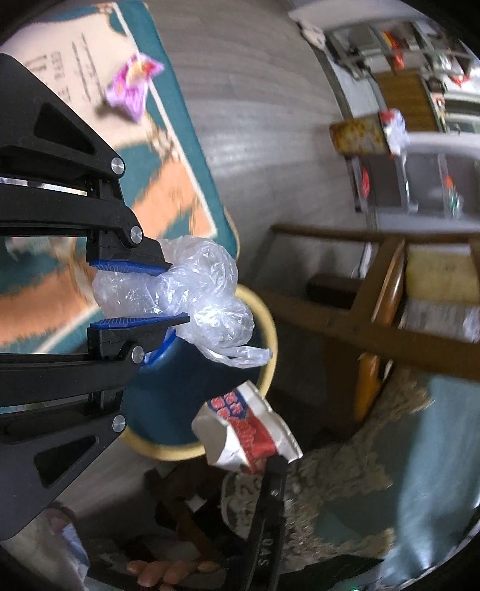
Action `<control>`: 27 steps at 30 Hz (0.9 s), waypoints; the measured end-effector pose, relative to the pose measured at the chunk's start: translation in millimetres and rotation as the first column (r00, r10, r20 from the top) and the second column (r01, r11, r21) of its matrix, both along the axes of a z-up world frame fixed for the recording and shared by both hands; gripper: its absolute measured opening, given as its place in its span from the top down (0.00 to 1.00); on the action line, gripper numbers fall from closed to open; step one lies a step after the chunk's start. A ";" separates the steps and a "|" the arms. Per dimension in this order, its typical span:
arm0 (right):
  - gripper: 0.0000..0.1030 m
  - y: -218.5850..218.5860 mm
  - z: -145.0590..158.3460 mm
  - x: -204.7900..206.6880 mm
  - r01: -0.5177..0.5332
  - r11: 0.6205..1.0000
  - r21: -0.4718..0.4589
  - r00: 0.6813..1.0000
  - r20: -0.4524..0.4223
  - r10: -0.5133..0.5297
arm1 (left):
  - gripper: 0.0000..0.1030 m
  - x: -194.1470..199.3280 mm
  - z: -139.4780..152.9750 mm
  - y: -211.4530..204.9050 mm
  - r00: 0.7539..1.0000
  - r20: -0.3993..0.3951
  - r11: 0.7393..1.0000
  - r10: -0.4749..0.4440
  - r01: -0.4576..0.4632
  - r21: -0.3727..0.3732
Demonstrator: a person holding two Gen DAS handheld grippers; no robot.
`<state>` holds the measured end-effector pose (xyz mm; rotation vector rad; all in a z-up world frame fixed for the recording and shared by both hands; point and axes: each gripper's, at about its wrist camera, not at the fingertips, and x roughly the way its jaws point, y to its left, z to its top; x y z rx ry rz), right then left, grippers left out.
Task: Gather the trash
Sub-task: 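Carry the clear bag and paper cup over the bin with both tools, then open both tools to drop the clear bag and paper cup into the bin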
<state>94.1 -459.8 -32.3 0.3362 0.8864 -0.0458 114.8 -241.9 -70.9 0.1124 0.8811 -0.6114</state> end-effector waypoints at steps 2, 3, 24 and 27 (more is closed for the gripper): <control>0.94 -10.7 -8.1 0.0 0.027 1.000 -0.006 0.999 -0.024 -0.027 | 0.80 0.6 -7.4 -15.7 1.000 -0.017 1.000 -0.026 0.026 0.001; 0.94 -14.4 -11.4 0.1 0.037 0.999 -0.007 0.999 -0.035 -0.037 | 0.80 1.0 -12.6 -24.3 0.999 -0.026 0.999 -0.038 0.038 0.007; 0.81 -29.0 -33.6 9.7 0.086 0.996 0.001 0.993 -0.087 -0.086 | 0.60 -1.0 -31.1 -45.4 0.995 -0.056 0.996 -0.084 0.084 -0.011; 0.69 -27.5 -30.2 7.3 0.087 0.996 0.002 0.994 -0.071 -0.087 | 0.59 -1.7 -24.4 -39.6 0.996 -0.045 0.996 -0.082 0.081 -0.034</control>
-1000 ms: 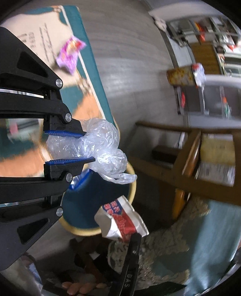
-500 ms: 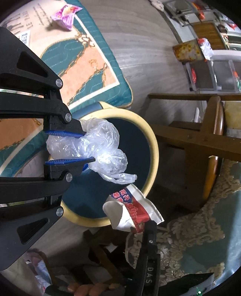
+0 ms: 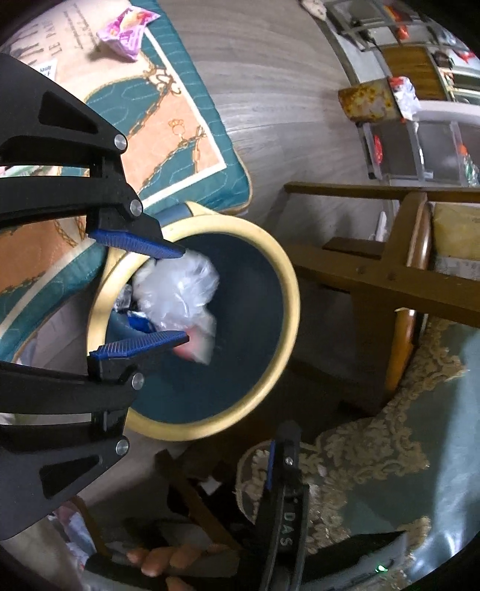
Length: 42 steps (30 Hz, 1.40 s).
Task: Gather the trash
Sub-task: 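Open both tools to drop the clear bag and paper cup into the bin, then move both open tools back over the cushion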
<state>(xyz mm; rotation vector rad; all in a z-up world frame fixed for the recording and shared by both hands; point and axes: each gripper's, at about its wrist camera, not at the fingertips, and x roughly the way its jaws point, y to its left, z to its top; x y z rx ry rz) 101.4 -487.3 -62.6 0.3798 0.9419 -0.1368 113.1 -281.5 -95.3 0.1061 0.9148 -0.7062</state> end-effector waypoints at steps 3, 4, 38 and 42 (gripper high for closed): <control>0.63 0.5 1.1 -0.4 0.004 1.000 0.006 1.000 0.005 -0.004 | 0.59 0.1 5.2 4.8 1.000 0.009 1.000 0.007 -0.007 -0.002; 0.59 0.9 1.7 -0.3 0.004 1.000 0.005 1.000 0.006 -0.004 | 0.58 -0.6 6.7 6.5 1.000 0.012 1.000 0.011 -0.011 -0.004; 0.06 219.2 33.7 -14.0 -0.334 0.941 -0.048 0.938 0.077 0.337 | 0.09 -100.8 76.6 316.7 0.824 0.243 0.834 0.512 -0.545 0.091; 0.06 253.1 18.7 -19.9 -0.386 0.920 -0.064 0.922 0.021 0.388 | 0.09 -108.6 59.3 347.4 0.804 0.224 0.801 0.550 -0.584 0.131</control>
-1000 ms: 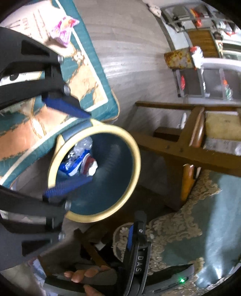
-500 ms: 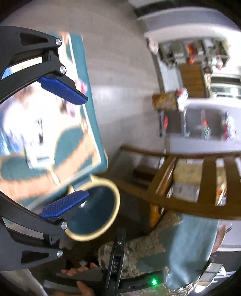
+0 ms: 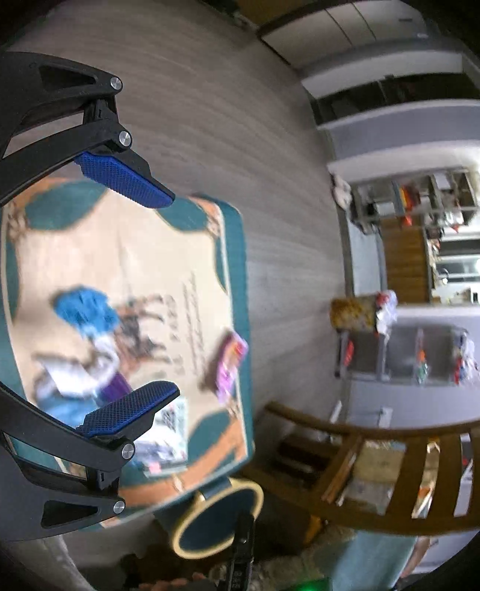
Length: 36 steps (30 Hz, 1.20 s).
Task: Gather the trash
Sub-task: 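Move both open tools back over the cushion, then grasp the blue cloth with the left tool while the right tool grasps a white strip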
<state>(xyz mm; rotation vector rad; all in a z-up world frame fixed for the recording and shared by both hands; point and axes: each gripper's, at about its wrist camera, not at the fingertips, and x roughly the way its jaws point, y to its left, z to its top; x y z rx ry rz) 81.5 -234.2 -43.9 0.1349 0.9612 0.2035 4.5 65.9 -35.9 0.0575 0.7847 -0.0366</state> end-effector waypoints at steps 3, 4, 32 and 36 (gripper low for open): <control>0.06 14.6 -17.9 -3.2 0.015 1.000 0.027 0.997 -0.079 -0.012 | 0.09 -2.0 -18.3 19.6 0.998 -0.048 0.999 0.039 -0.041 -0.035; 0.06 16.5 -23.1 -3.8 0.023 0.999 0.048 0.995 -0.102 -0.018 | 0.09 -3.3 -24.0 22.1 0.997 -0.063 0.998 0.048 -0.050 -0.039; 0.78 68.8 -84.9 -6.0 -0.004 0.982 0.191 0.954 -0.294 0.061 | 0.54 24.1 -119.6 -7.0 0.924 -0.366 0.992 -0.110 0.081 -0.095; 0.82 67.0 -78.0 -3.9 -0.011 0.983 0.181 0.960 -0.272 0.061 | 0.63 25.7 -116.6 -8.5 0.929 -0.352 0.991 -0.113 0.082 -0.102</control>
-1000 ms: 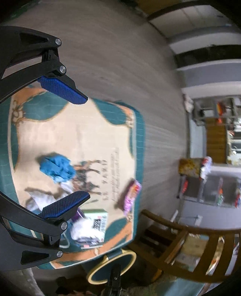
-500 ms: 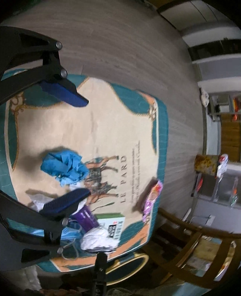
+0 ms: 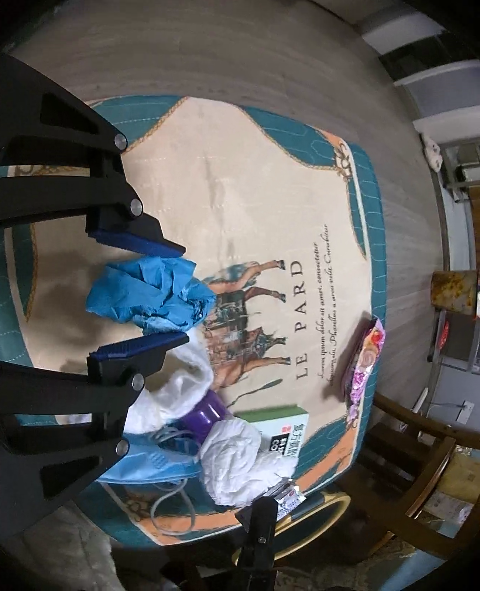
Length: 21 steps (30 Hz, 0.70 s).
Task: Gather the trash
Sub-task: 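Grasp the blue cloth with the left tool while the right tool grasps a white strip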
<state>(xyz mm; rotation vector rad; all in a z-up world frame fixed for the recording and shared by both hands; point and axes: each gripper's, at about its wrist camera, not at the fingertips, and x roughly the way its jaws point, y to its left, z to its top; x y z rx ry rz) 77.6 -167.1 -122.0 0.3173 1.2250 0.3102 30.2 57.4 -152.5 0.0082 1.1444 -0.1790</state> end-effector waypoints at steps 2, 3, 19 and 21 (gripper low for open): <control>0.87 -2.2 3.9 0.2 -0.001 1.000 -0.003 1.000 0.010 0.001 | 0.69 1.6 2.5 -1.4 1.000 0.010 1.000 -0.010 0.010 -0.006; 0.89 -2.8 5.2 0.8 -0.003 1.000 -0.002 1.000 0.014 0.003 | 0.73 1.1 4.9 -2.5 1.000 0.023 1.000 -0.015 0.015 -0.001; 0.89 -32.9 55.8 2.1 0.031 0.999 0.017 0.988 0.150 -0.033 | 0.80 6.7 73.8 12.0 0.970 0.232 0.991 0.069 -0.040 -0.130; 0.89 -39.7 63.7 3.4 0.042 0.999 0.028 0.985 0.164 -0.046 | 0.80 8.3 87.9 14.8 0.963 0.255 0.986 0.091 -0.051 -0.157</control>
